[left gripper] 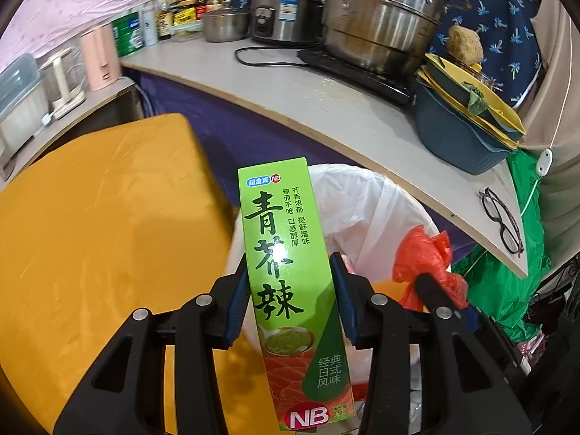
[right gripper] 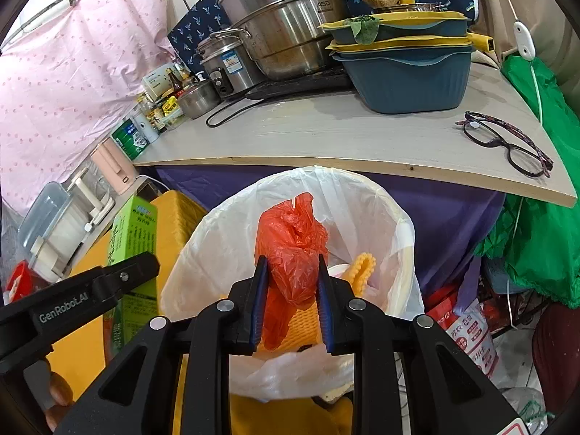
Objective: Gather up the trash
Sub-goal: 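Carry the green carton and red bag over the white bin, then open both grippers to drop the carton and bag into the bin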
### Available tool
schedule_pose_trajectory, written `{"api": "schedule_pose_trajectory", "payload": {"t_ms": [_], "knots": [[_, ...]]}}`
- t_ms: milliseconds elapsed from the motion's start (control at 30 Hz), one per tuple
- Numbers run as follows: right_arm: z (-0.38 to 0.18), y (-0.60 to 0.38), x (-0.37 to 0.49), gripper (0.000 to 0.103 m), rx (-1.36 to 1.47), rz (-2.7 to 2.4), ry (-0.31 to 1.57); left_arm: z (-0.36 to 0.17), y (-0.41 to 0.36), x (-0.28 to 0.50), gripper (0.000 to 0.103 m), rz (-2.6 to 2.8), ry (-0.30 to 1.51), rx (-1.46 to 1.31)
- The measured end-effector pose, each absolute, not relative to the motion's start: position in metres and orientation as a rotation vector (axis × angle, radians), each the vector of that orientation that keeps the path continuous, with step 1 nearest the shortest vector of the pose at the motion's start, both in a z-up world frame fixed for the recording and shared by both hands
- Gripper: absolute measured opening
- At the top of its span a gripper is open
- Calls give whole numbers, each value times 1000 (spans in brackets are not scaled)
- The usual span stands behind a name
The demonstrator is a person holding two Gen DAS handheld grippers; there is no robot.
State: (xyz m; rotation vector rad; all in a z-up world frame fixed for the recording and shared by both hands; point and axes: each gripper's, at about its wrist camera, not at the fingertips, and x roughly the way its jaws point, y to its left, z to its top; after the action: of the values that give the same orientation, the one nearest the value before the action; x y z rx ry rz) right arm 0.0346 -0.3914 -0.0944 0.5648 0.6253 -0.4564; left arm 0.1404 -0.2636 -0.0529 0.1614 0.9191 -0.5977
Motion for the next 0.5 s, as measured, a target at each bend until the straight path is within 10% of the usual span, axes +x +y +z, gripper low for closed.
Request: {"api": "schedule_pose_trajectory", "payload": {"t_ms": [500], "knots": [[-114,-408,46,27,586,-476,637,-80,-299,151,45,-621,914,187]]}}
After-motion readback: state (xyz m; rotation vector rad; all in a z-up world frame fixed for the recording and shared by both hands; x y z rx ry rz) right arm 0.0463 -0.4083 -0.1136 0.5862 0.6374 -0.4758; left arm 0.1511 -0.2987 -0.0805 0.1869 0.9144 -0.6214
